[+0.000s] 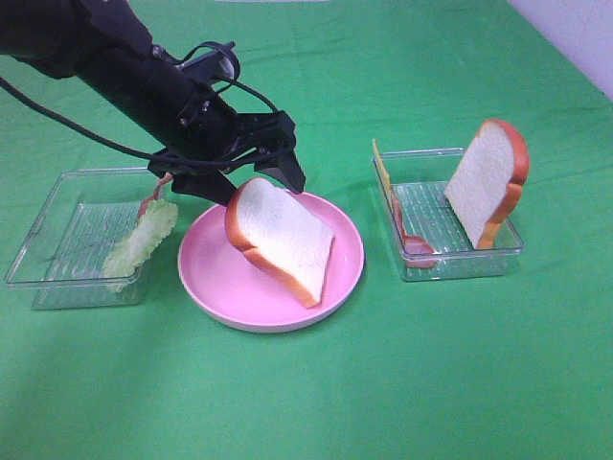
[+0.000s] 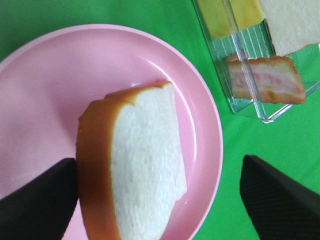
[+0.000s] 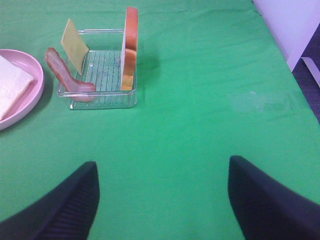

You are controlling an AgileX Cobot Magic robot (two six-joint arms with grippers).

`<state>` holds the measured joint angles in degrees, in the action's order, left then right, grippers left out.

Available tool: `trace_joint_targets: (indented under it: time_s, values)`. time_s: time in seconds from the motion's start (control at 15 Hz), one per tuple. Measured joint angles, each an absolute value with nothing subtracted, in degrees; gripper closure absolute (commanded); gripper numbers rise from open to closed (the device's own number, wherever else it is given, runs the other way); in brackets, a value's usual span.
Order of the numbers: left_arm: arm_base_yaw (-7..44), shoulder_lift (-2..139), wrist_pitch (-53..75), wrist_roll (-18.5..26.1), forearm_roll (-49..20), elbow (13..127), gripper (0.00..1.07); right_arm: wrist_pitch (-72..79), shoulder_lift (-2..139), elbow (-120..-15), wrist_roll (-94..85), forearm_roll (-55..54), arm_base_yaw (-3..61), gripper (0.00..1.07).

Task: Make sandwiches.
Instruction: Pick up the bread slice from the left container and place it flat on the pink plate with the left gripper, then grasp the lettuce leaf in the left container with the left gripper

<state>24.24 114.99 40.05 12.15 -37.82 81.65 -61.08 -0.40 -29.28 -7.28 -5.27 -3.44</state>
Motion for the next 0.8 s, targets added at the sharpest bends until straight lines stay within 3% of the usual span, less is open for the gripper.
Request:
trace_joint_targets:
  time_s: [0.07,0.27,0.53,0.6,0.8]
  values:
    - [24.2,113.0,40.1,8.5,-31.7,81.6,0.23,-61.1,-0.4,-29.3,-7.3,-5.3,-3.4,0.38]
    - [24.2,110.3,41.1,3.0,-24.4,81.9,0.23,-61.1,-0.4,-29.3,-7.3,-5.3,-3.4,0.38]
    - [24.2,109.2,51.7,-6.0,-13.3,85.9,0.23,-61.1,-0.4,-29.3,-7.3,-5.3,-3.4,0.38]
    - [24.2,109.1,57.8,-9.6,-7.2,87.6,0.24,-61.1,-0.4,-29.3,-7.3,-5.3,-3.4,0.38]
    - [24.2,109.6,60.6,-11.5,-3.3,87.7,0.25,-61.1,-0.4,-29.3,-7.3,-5.3,-3.4,0.38]
